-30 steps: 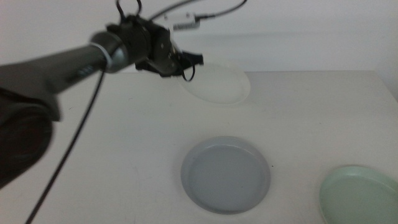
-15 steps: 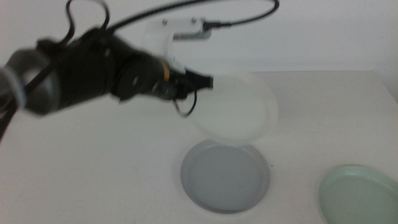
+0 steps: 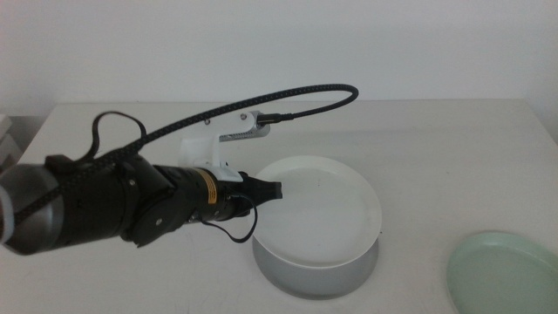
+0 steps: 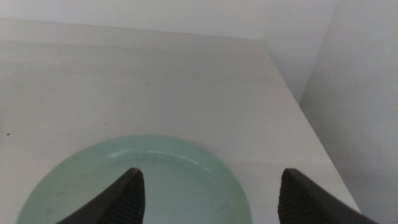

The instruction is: Stack the three bowls on top of each other.

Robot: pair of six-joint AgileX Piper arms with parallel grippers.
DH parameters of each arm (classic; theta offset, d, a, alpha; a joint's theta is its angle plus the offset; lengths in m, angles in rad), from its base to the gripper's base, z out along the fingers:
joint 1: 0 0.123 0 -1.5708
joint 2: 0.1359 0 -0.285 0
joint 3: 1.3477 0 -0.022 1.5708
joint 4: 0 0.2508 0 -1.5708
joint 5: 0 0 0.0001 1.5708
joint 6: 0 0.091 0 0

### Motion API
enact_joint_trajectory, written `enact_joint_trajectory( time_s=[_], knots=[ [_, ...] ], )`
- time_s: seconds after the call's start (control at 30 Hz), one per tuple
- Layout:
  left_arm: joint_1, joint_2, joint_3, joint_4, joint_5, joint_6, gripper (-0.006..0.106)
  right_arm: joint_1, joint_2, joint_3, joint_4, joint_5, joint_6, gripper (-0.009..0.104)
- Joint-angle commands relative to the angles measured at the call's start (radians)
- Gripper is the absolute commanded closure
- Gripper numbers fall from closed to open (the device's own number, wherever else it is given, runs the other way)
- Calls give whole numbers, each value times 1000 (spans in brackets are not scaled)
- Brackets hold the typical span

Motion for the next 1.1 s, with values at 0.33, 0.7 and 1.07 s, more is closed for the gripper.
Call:
enact_joint_trajectory(
  time_s=[0.33, 0.7, 1.07],
  knots=[
    [-6, 47, 0, 1, -129, -58, 100, 1, -27, -7, -17, -74, -2, 41],
    [-37, 47, 0, 10, -78, -57, 99, 1, -27, -7, -17, -74, -2, 41],
    [-37, -15, -1, 58, -67, -56, -1, 1, -27, -7, -17, -74, -2, 41]
  ],
)
